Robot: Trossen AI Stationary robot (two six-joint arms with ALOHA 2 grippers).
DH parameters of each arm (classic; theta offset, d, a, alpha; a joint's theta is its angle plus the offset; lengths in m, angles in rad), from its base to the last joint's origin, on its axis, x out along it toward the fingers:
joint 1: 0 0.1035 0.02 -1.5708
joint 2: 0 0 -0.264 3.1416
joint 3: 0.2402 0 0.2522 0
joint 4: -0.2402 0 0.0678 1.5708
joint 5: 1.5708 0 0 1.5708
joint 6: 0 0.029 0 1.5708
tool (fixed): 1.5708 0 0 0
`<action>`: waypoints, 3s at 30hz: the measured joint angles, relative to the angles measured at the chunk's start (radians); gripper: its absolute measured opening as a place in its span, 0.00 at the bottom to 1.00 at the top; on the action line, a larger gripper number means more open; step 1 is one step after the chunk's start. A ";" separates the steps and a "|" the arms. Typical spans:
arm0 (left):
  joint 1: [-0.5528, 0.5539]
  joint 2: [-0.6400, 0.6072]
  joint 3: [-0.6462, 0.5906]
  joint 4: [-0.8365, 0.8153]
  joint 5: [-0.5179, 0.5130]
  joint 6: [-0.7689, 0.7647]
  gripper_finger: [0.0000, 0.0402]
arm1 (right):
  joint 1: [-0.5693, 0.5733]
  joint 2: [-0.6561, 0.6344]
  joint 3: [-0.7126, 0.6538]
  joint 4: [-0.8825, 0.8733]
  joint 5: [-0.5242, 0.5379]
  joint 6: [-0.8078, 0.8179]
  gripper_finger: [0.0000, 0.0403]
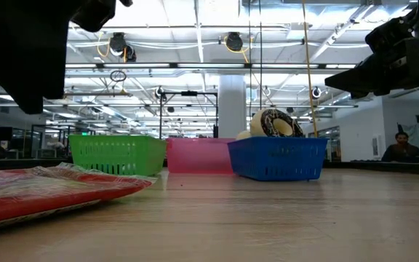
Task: Pick & Place Food Item
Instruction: Put the red popcorn bag into the pink bin
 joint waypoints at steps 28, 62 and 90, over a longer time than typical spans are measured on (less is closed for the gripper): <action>0.023 0.006 -0.125 0.095 -0.036 0.035 0.45 | 0.000 0.000 0.000 0.000 0.000 0.000 0.01; 0.073 0.006 -0.125 0.108 0.073 0.107 0.45 | 0.000 0.000 0.000 0.000 0.000 0.001 0.01; 0.080 0.006 -0.125 0.057 0.137 0.098 0.45 | 0.000 0.000 0.000 0.000 0.000 0.000 0.01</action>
